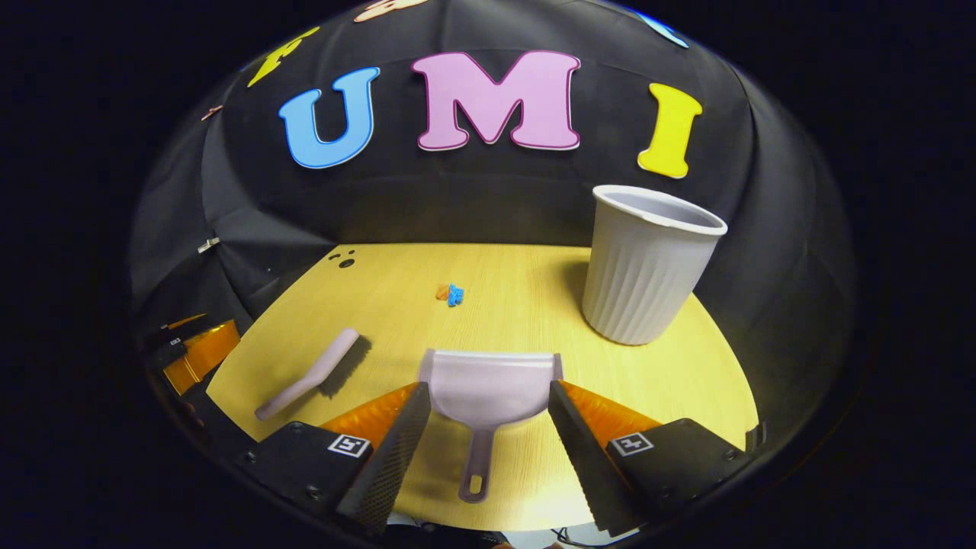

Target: Pick up the small broom and dustpan from the desktop, sweep the trash into the dustpan with the broom, and then empty the trash into the garbage bin.

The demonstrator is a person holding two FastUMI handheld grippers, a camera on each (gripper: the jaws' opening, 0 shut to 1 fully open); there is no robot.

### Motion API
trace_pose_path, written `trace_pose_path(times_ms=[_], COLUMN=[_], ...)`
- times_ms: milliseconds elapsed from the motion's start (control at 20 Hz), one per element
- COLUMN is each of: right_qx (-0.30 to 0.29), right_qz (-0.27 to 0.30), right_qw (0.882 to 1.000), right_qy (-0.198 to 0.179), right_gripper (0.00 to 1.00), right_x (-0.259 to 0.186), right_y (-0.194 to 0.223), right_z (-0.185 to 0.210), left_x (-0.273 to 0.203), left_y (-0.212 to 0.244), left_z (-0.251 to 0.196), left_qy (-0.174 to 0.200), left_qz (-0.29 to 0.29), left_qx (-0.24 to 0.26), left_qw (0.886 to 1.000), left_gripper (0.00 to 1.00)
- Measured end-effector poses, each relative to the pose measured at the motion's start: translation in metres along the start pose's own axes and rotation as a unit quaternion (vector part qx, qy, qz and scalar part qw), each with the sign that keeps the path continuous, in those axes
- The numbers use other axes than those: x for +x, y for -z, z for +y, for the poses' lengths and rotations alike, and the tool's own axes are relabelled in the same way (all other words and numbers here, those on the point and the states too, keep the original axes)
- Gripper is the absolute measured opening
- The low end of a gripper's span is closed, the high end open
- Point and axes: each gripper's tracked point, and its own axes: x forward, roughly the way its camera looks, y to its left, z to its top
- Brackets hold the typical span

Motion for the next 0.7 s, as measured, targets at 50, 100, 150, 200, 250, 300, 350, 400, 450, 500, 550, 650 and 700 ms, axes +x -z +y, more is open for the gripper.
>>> trace_pose_path(times_ms=[50, 100, 150, 200, 250, 300, 350, 400, 450, 500, 550, 650, 700], right_qx=[0.001, 0.003, 0.004, 0.005, 0.003, 0.000, -0.002, -0.004, -0.003, -0.002, 0.000, 0.006, 0.007], right_qz=[0.011, 0.021, 0.033, 0.044, 0.058, 0.069, 0.079, 0.090, 0.102, 0.115, 0.128, 0.152, 0.167], right_qw=[1.000, 1.000, 0.999, 0.999, 0.998, 0.998, 0.997, 0.996, 0.995, 0.993, 0.992, 0.988, 0.986], right_qy=[0.000, -0.001, -0.001, -0.002, 0.000, 0.001, 0.000, -0.001, -0.003, -0.003, -0.002, 0.001, 0.003], right_gripper=[0.98, 0.98, 0.98, 0.98, 0.98, 0.98, 0.98, 0.98, 0.98, 0.98, 0.98, 0.98, 0.98], right_x=[0.003, 0.008, 0.012, 0.017, 0.022, 0.026, 0.029, 0.033, 0.037, 0.041, 0.047, 0.059, 0.065], right_y=[0.005, 0.011, 0.016, 0.023, 0.030, 0.035, 0.040, 0.047, 0.054, 0.062, 0.069, 0.081, 0.091], right_z=[-0.001, 0.000, 0.000, 0.001, 0.001, -0.001, 0.000, 0.002, 0.004, 0.006, 0.005, 0.001, 0.001], left_x=[0.001, 0.001, 0.004, 0.006, 0.006, 0.005, 0.003, 0.002, 0.003, 0.004, 0.004, 0.007, 0.008], left_y=[0.005, 0.008, 0.012, 0.015, 0.020, 0.022, 0.027, 0.029, 0.033, 0.035, 0.038, 0.042, 0.043], left_z=[0.003, 0.005, 0.007, 0.011, 0.015, 0.018, 0.023, 0.027, 0.030, 0.032, 0.033, 0.033, 0.034], left_qy=[-0.004, -0.007, -0.012, -0.017, -0.024, -0.029, -0.034, -0.040, -0.045, -0.047, -0.048, -0.053, -0.054], left_qz=[0.005, 0.010, 0.016, 0.022, 0.029, 0.033, 0.036, 0.038, 0.043, 0.048, 0.054, 0.067, 0.072], left_qx=[-0.006, -0.012, -0.016, -0.019, -0.022, -0.023, -0.019, -0.015, -0.011, -0.011, -0.012, -0.014, -0.013], left_qw=[1.000, 1.000, 1.000, 0.999, 0.999, 0.999, 0.999, 0.998, 0.998, 0.998, 0.997, 0.996, 0.996], left_gripper=[0.96, 0.96, 0.96, 0.96, 0.96, 0.96, 0.96, 0.96, 0.96, 0.96, 0.96, 0.96, 0.96])
